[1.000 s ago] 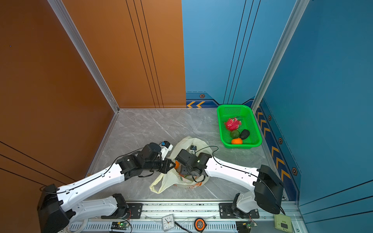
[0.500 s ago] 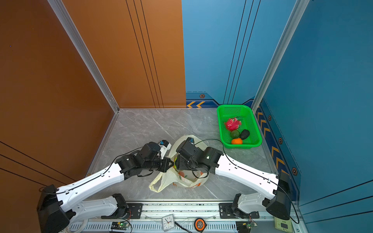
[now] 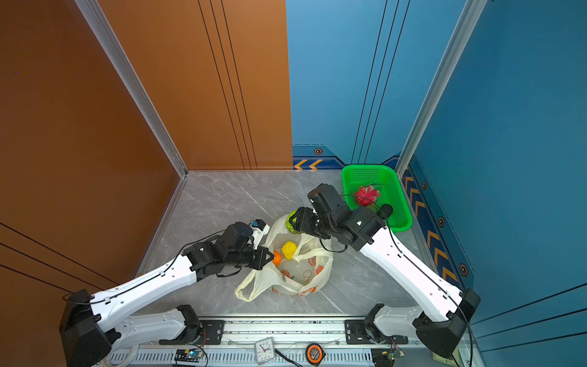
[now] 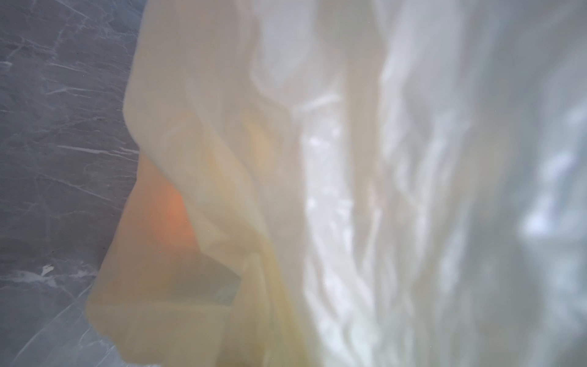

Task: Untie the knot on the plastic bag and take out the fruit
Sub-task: 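Close the right gripper on the light green fruit and lift it out, then lower the light green fruit into the green basket and open the right gripper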

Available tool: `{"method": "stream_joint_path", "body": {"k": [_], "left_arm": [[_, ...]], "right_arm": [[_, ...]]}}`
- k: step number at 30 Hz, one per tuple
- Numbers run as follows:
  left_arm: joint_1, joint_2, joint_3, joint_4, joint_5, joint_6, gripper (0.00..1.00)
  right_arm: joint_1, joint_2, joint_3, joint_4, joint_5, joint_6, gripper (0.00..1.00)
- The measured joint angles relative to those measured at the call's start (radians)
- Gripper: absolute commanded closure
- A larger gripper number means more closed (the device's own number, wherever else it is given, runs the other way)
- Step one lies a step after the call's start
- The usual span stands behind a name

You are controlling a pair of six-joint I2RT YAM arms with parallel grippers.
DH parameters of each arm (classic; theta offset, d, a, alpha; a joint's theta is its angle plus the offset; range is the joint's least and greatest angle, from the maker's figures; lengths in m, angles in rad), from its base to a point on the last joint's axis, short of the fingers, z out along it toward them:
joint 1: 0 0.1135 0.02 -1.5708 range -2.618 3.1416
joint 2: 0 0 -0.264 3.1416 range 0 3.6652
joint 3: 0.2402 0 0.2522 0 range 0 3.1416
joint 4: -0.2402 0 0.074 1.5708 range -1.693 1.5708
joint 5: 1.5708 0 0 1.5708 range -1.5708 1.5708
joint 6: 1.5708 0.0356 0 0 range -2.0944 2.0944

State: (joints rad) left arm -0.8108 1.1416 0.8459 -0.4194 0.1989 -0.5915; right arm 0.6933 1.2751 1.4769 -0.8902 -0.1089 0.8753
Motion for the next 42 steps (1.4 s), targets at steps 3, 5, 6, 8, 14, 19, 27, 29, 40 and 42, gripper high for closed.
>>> {"method": "stream_joint_path", "body": {"k": [3, 5, 6, 8, 14, 19, 27, 29, 40, 42], "left_arm": [[0.000, 0.002, 0.001, 0.000, 0.000, 0.000, 0.95], [0.000, 0.002, 0.002, 0.000, 0.001, 0.001, 0.95], [0.001, 0.002, 0.003, 0.000, 0.002, 0.004, 0.95], [0.001, 0.002, 0.006, -0.001, 0.006, 0.008, 0.95], [0.004, 0.002, 0.014, -0.004, 0.035, 0.024, 0.95], [0.005, 0.002, 0.015, -0.023, 0.047, 0.027, 0.95], [0.006, 0.000, 0.029, -0.056, 0.050, 0.031, 0.95], [0.006, -0.003, 0.032, -0.065, 0.050, 0.035, 0.95], [0.008, -0.010, 0.054, -0.098, 0.050, 0.046, 0.95], [0.012, -0.010, 0.055, -0.102, 0.050, 0.046, 0.95]], "right_arm": [[-0.117, 0.000, 0.022, -0.004, -0.025, -0.039, 0.45], [-0.195, 0.000, 0.022, -0.013, -0.031, -0.066, 0.45], [-0.237, 0.001, 0.021, -0.016, -0.035, -0.081, 0.45], [-0.323, 0.001, 0.011, -0.016, -0.037, -0.114, 0.44], [-0.583, 0.056, -0.076, 0.018, -0.022, -0.215, 0.44], [-0.722, 0.198, -0.139, 0.111, -0.003, -0.269, 0.41], [-0.735, 0.420, -0.114, 0.192, 0.040, -0.331, 0.14], [-0.726, 0.449, -0.095, 0.192, 0.064, -0.351, 0.08], [-0.633, 0.359, -0.043, 0.109, 0.094, -0.443, 0.07], [-0.586, 0.286, -0.043, 0.071, 0.066, -0.460, 0.07]]}}
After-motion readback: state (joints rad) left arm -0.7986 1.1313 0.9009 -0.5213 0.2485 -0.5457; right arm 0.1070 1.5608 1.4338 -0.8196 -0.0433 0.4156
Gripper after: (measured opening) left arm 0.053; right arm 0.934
